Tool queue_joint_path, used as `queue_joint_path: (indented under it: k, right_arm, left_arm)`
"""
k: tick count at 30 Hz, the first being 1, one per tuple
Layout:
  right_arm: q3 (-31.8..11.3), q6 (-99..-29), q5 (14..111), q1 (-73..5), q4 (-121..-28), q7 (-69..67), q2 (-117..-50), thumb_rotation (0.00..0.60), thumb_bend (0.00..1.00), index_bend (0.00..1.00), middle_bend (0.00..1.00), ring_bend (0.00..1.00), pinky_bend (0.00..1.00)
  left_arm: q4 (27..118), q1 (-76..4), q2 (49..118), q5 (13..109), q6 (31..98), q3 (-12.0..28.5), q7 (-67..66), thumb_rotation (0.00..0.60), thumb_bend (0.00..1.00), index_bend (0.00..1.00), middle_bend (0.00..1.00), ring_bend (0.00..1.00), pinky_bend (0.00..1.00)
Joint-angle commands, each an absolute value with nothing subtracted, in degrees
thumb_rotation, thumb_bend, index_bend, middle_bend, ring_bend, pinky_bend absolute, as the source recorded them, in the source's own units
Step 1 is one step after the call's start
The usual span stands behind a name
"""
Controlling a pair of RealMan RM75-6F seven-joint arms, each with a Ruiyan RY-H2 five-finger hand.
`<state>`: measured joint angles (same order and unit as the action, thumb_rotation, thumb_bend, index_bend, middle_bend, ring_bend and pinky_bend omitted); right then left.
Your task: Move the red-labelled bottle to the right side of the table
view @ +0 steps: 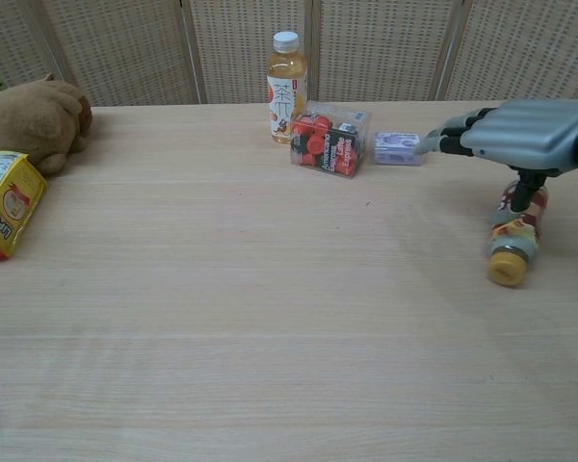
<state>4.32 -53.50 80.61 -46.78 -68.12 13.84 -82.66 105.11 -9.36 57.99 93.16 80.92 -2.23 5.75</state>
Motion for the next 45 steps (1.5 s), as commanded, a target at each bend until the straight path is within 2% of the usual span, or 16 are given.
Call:
queue_joint_path:
  k: [1,6,11,19,29,39,45]
  right_arm:
    - [10.4,-60.41,92.33,-43.22,-54.26,1.92,-86.44,0.6,0.09,0.0,0.0,0.0,0.0]
    - [11.37,-61.47,93.67,-40.76,-49.17,-1.89,-86.92,0.6,0.06,0.0,0.0,0.0,0.0]
    - [10.69,-61.3,93.19,-39.35,-49.0,-1.7,-85.89,0.6,0.03,0.0,0.0,0.0,0.0]
    - [9.21,-61.03,92.83,-38.04,-50.79,-0.79,-85.07,0.6,0.02,0.0,0.0,0.0,0.0]
    - [6.64,-58.23,93.34,-40.62,-56.46,2.34,-83.53,0.6,0.0,0.0,0.0,0.0,0.0]
    - [7.22,-55.22,95.78,-42.87,-59.76,5.95,-78.48,0.6,0.0,0.0,0.0,0.0,0.0]
    - [9.32,-53.99,97.96,-42.93,-59.41,6.39,-75.82,0.6,0.0,0.0,0.0,0.0,0.0]
  left_arm:
    - [105.44,-9.29,57.79,93.24,81.05,-2.23,5.5,0.575,0.07,0.0,0.0,0.0,0.0]
    - [105.88,-9.4,57.66,93.41,80.82,-2.26,5.33,0.574,0.07,0.0,0.0,0.0,0.0]
    - [106.16,-9.66,57.75,93.42,80.54,-2.08,5.07,0.574,0.07,0.0,0.0,0.0,0.0]
    - [106.22,-9.61,57.64,93.83,80.9,-2.03,4.98,0.575,0.07,0.0,0.0,0.0,0.0]
    - [105.78,-9.28,57.69,93.94,81.35,-2.16,5.47,0.574,0.07,0.0,0.0,0.0,0.0]
    - [105.02,-9.06,57.85,93.97,81.54,-2.27,6.27,0.577,0.07,0.0,0.0,0.0,0.0]
    - [104.84,-9.28,57.94,93.98,81.22,-2.21,6.54,0.574,0.07,0.0,0.0,0.0,0.0]
